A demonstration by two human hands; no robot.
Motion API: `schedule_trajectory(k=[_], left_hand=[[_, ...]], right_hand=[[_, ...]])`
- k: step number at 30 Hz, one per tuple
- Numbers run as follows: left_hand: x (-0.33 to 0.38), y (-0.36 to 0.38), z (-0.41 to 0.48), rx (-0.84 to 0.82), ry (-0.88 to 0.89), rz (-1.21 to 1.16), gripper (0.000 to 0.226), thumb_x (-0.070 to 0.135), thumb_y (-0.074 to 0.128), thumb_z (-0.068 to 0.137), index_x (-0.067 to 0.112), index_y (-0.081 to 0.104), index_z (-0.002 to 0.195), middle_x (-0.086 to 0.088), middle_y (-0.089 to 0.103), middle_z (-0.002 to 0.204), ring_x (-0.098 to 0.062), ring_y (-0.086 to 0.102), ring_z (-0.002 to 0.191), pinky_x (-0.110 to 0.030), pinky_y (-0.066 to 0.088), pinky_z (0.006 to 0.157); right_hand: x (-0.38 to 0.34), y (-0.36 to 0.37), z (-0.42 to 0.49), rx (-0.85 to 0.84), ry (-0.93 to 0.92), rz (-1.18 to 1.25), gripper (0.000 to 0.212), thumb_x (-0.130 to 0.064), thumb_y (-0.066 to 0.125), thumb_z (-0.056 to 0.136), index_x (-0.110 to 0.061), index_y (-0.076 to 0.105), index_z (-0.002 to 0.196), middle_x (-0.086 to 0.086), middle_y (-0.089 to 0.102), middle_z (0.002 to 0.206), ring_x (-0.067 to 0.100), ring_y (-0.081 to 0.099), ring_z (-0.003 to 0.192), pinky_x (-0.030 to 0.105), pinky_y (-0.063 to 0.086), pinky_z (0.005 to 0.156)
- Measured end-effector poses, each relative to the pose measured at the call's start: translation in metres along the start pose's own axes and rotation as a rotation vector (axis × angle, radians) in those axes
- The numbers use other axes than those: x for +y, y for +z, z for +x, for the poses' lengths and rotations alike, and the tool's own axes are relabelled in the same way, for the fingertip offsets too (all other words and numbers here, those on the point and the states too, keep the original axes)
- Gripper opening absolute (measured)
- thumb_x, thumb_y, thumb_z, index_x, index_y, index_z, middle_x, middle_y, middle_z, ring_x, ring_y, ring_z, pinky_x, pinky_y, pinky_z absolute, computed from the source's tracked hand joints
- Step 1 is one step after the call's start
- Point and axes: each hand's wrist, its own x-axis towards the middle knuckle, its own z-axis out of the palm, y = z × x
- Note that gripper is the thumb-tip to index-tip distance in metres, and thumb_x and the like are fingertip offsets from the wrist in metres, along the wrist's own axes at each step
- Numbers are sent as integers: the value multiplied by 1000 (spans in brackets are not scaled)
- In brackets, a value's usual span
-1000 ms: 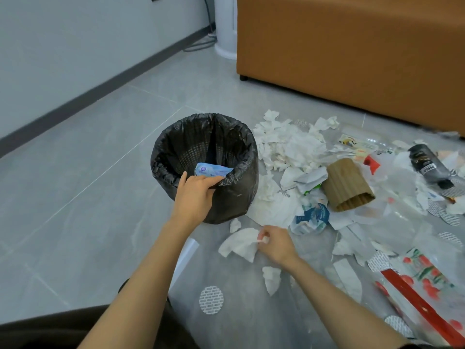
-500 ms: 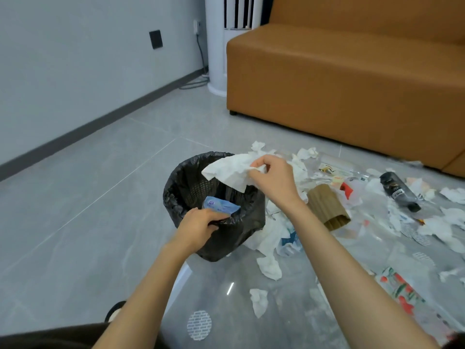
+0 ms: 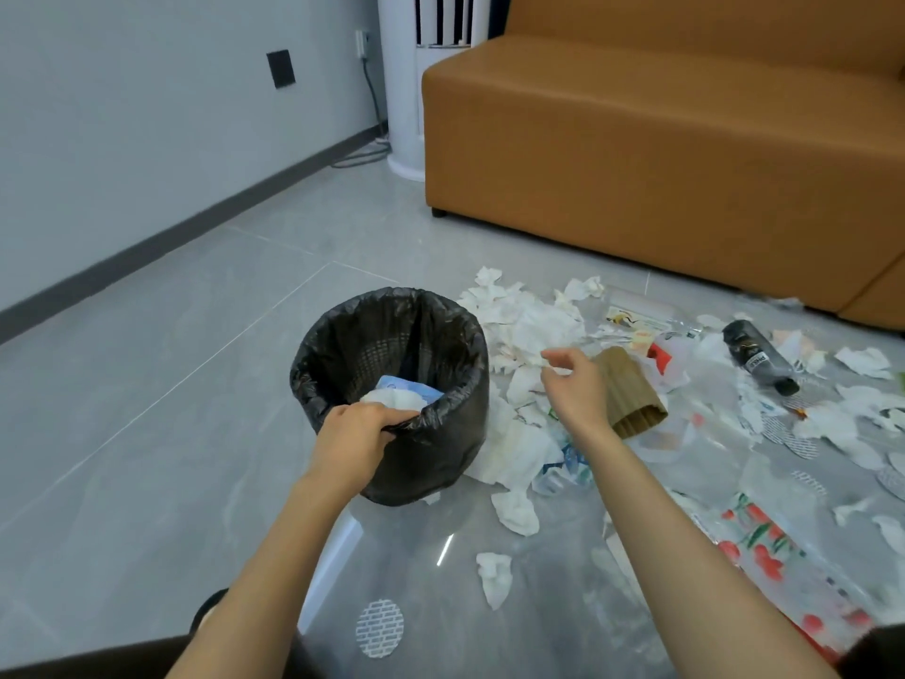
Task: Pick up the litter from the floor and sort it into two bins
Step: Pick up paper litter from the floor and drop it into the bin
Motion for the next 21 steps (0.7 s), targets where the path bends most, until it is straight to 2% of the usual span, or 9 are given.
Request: schedule_trajectory(k=[2,4,5,7,11,14,16,19,21], left_hand=[[-1,4,3,53,1,31,47,15,52,92,48,53,126,1,65,122,-26,58,108,-33,43,98],[-2,9,5,122,29,46,47,11,53,91,41,56,127,-1,67,117,-26,61,102,-35,43,94],[-3,9,6,158,47,50,47,8,55,89,38,59,125,-2,69,114,-28,62,97,-37,44,91],[-2,13,9,213,67,60,46,3,61,85,31,64,122,-5,72,106,-31,64,87,-39,45,84],[1,21,12,270,81,79,48,-6,67,77,22,68,116,-11,73,90,-36,62,70,-40,48,74],[0,26,13,293,95,94,51,-9,67,76,22,67,116,-10,72,82,-34,59,65,-42,47,72],[-1,27,13,302,91,105,52,-10,67,76,22,67,117,-9,72,82,-33,59,65,-42,48,72],[-1,27,13,316,97,119,52,-9,69,75,22,67,117,-8,72,83,-32,60,66,-39,48,73],[-2,28,14,314,92,120,52,-8,69,76,23,67,117,-8,72,84,-32,59,67,-39,47,74]], right_hand=[[28,-4,6,-7,101,-114,31,-10,55,87,-18,61,116,5,55,110,23,55,101,31,41,82],[55,-5,7,-51,223,-240,36,-14,53,87,-25,58,121,12,41,131,35,37,126,34,32,95],[66,-4,5,-79,286,-273,37,-15,52,89,-27,55,124,11,30,142,34,25,134,33,28,100],[88,-3,1,-127,373,-311,41,-16,52,90,-32,51,127,12,19,151,32,17,137,35,23,106],[120,6,-9,-269,470,-366,53,-27,55,89,-40,38,137,13,25,147,36,32,130,36,26,109],[133,20,-15,-364,482,-295,63,-33,56,87,-39,29,144,10,28,146,29,39,128,36,34,108],[138,28,-15,-378,503,-266,65,-34,56,87,-37,28,144,8,31,146,27,38,130,36,34,109],[147,34,-12,-387,541,-381,60,-41,57,87,-31,35,142,10,32,145,27,38,131,34,32,110],[152,37,-14,-372,490,-464,44,-38,60,86,-22,54,127,11,42,133,26,48,120,29,38,99]])
